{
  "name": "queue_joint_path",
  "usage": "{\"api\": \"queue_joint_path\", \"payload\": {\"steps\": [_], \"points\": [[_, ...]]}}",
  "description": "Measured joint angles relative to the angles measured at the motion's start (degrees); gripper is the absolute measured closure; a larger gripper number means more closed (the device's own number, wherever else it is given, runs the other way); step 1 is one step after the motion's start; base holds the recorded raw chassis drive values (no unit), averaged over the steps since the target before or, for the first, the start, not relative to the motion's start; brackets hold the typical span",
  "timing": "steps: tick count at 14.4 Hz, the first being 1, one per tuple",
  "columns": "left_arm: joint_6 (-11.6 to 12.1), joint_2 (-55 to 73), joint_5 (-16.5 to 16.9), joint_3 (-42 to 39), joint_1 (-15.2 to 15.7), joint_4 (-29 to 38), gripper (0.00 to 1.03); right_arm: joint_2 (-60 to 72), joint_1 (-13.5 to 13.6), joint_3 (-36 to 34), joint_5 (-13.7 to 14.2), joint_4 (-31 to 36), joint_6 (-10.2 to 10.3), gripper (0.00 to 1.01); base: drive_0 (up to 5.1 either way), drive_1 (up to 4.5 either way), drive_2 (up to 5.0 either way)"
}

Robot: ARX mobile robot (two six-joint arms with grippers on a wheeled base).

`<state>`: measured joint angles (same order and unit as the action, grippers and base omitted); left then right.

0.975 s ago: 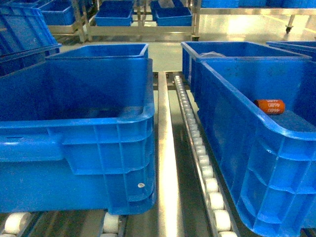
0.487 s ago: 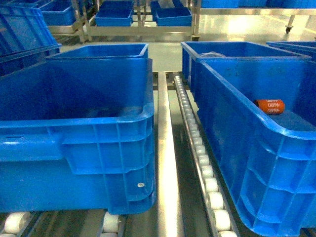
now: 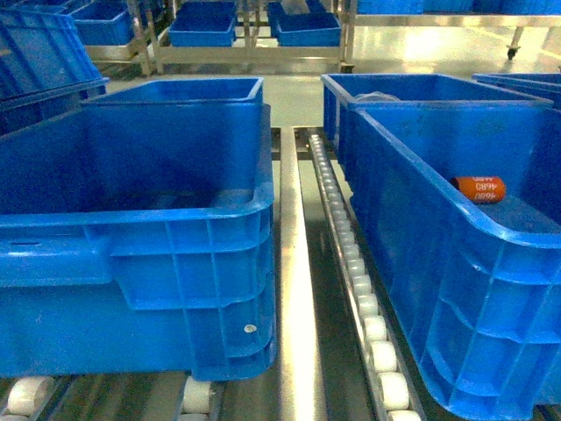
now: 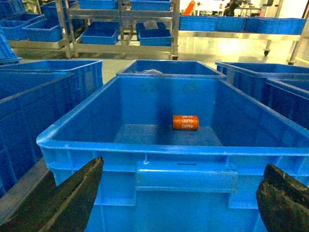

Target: Sort blue parts and orange caps into right shelf containers

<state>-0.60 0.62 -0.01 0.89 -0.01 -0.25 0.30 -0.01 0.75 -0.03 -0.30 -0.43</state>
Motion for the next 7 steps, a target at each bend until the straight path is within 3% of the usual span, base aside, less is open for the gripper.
{"api": "queue_joint_path", "payload": {"steps": [7], "points": [[0.02,0.0,-0.02,0.0,0.0,0.0,0.05,0.0,0.0,0.0,0.0,0.0,0.0,0.03,0.0,0.0,0.0]]}}
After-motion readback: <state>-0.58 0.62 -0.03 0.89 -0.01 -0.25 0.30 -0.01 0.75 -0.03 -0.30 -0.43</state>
